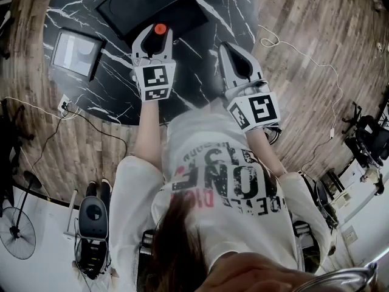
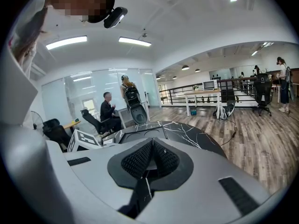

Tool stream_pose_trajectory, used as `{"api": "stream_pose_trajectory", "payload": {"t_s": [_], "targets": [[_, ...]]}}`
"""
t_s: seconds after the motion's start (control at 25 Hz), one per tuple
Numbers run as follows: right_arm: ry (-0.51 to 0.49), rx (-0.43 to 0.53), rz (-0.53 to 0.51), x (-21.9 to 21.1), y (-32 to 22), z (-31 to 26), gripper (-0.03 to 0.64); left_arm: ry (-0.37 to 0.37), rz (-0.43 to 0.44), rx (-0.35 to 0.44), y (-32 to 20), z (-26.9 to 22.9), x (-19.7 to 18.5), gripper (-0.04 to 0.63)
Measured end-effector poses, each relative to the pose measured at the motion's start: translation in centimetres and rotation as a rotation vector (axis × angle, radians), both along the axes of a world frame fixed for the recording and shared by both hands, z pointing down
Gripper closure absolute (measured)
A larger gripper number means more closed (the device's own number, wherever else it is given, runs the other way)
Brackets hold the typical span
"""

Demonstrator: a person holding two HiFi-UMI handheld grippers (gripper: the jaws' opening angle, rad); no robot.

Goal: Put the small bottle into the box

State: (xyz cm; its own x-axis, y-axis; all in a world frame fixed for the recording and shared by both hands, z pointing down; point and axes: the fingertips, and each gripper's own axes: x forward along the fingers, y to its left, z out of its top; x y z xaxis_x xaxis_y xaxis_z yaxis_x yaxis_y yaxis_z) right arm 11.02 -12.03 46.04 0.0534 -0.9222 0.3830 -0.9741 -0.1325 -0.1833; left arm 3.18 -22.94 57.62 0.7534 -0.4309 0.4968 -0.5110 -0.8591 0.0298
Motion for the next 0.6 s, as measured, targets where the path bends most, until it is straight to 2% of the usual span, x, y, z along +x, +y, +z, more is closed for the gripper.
{"api": "stream_pose_trajectory", "payload": {"t_s": [0.2,0.24,0.28,0.32,0.6], "targets": [[0.002,-0.001,0.001,0.08,-0.02,-0.04,0.615,-0.003,0.009,-0.001,0.03,0.06,0.07,0.452],[0.002,0.000,0.000,0.07,-0.04,-0.13,0.615,-0.004,0.016,-0.010,0.14,0.09,0.15,0.433],[0.002,0.003,0.000,0.06,-0.08,-0.22,0.615,-0.002,0.025,-0.024,0.30,0.11,0.25,0.372],[0.002,0.005,-0.001,0.06,-0.12,-0.31,0.615,0.001,0.033,-0.040,0.45,0.11,0.34,0.360],[0.006,0.003,0.001,0.22,-0.09,-0.33,0.615,0.002,0.026,-0.051,0.43,-0.08,0.13,0.350]]}}
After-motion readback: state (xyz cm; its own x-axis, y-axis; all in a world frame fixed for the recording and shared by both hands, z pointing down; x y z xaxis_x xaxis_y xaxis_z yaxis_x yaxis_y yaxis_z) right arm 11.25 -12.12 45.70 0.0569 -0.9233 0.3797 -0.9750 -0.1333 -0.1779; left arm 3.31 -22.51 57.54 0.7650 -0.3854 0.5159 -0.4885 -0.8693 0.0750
